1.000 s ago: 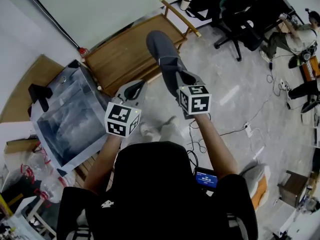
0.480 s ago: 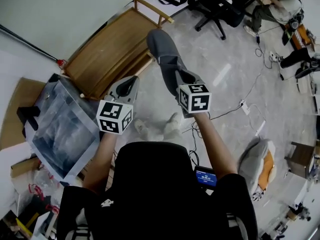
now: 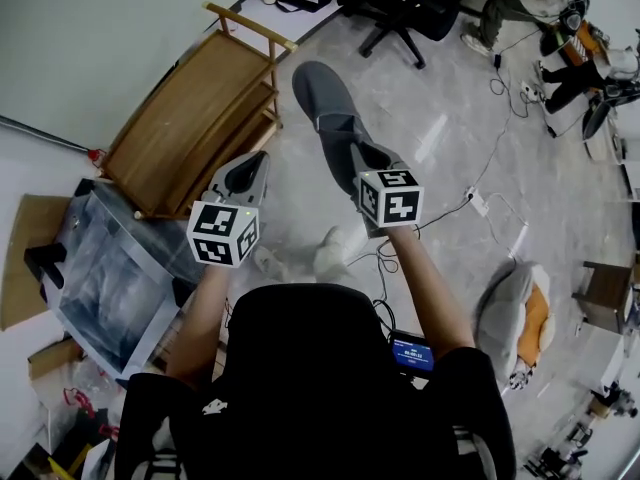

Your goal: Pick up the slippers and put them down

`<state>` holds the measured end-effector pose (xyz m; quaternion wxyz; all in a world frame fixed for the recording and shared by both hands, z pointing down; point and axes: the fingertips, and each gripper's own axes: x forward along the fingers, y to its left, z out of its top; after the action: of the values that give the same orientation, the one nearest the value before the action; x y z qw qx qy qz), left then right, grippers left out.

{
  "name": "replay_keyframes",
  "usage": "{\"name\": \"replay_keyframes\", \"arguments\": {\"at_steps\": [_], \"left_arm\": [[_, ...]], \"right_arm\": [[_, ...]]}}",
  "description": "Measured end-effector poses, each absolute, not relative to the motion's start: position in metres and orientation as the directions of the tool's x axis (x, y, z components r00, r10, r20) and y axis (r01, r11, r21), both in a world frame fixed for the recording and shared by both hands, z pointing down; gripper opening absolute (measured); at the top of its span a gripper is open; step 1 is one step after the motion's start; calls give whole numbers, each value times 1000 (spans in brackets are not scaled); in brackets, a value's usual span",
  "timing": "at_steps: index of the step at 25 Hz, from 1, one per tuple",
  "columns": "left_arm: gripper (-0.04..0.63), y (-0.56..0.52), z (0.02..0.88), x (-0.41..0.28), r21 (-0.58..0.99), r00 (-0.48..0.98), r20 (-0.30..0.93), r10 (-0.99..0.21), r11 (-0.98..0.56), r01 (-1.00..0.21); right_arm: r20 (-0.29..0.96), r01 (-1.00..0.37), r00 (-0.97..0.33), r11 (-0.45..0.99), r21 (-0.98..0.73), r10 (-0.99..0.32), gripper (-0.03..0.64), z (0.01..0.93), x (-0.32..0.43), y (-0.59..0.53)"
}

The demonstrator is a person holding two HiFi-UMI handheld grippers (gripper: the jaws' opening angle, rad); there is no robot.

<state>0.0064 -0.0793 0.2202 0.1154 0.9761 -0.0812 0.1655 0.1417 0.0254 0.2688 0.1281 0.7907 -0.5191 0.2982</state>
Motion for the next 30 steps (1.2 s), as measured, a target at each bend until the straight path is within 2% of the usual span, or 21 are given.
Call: {"name": "replay_keyframes", "arguments": {"at_steps": [17,24,30], "left_arm": [[6,10,237,135,174,917,391,-86,-971,-165],[6,37,253,173,174,906,413,-95,-968,-181],[6,53,271,196,181,893,446,-53,-972,-149]], "right_arm": [[620,-863,292,-480,-157,-728,12,292,266,132],[643,-870,256,-462,-173,-722,12,317,300,158],[663,-860,253,-478,-180,-704,12,335,319,170]]}}
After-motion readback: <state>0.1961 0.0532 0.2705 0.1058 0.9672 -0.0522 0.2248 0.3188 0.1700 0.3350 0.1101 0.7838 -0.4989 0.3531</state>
